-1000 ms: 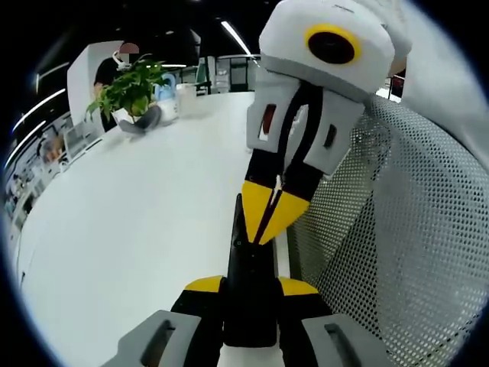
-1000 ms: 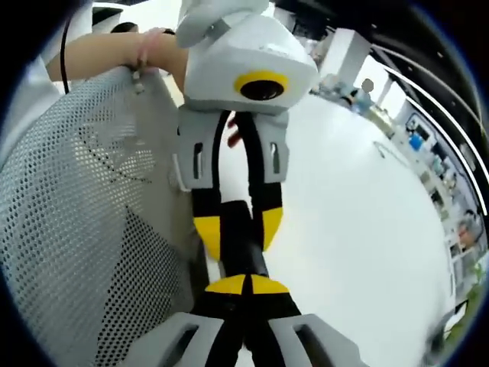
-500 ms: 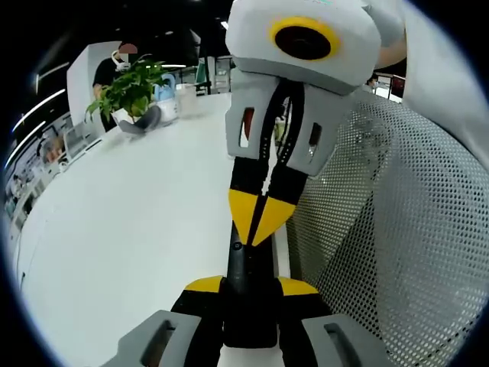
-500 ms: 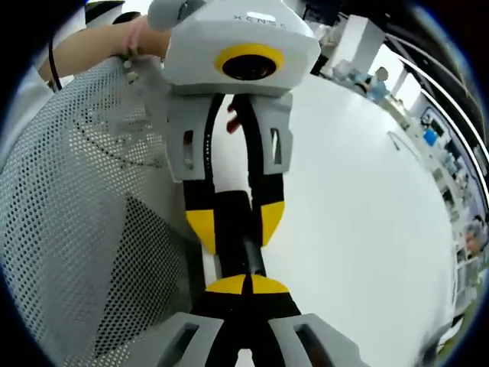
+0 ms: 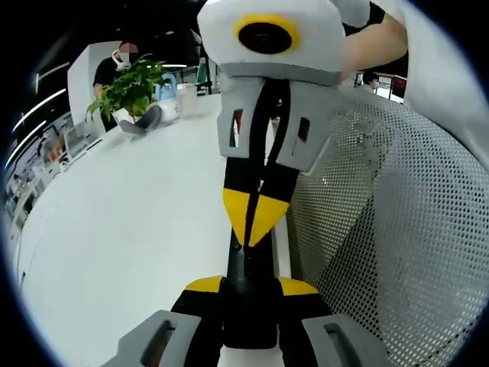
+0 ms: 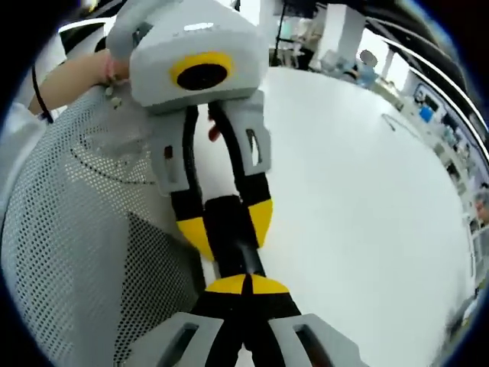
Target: Press the specified remote control buttons in sequence, fully releasing each button before pressing the next.
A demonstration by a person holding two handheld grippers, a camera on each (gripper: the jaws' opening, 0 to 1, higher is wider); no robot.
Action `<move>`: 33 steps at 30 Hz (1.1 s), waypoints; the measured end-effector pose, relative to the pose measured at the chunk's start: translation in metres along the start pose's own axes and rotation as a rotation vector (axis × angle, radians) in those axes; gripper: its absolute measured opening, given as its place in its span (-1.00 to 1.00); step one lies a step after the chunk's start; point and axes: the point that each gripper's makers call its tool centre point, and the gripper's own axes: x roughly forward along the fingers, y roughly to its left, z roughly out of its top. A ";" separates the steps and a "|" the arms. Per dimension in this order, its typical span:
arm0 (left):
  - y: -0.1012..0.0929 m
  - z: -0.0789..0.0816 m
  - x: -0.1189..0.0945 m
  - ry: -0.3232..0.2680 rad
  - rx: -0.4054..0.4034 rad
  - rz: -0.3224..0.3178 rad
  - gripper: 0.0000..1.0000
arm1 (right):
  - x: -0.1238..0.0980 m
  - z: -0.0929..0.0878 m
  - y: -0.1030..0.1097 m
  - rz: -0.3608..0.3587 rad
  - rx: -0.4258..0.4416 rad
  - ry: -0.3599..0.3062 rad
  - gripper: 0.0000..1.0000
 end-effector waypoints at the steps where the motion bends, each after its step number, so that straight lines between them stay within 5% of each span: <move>1: 0.000 0.000 0.000 0.000 0.000 0.000 -0.50 | 0.000 0.000 0.000 0.005 0.017 -0.005 -1.00; 5: 0.000 0.000 0.000 -0.002 -0.001 0.001 -0.50 | 0.002 -0.002 -0.012 -0.033 -0.010 0.011 -1.00; 17: 0.000 0.000 0.000 -0.004 -0.004 0.000 -0.50 | 0.004 0.000 -0.008 0.058 -0.102 0.083 -1.00; 23: 0.000 0.000 0.000 -0.004 -0.003 -0.001 -0.50 | 0.006 0.001 -0.011 0.108 -0.062 0.129 -1.00; 33: 0.001 0.001 0.000 -0.006 -0.007 -0.001 -0.50 | 0.008 0.001 -0.009 0.053 -0.160 0.178 -1.00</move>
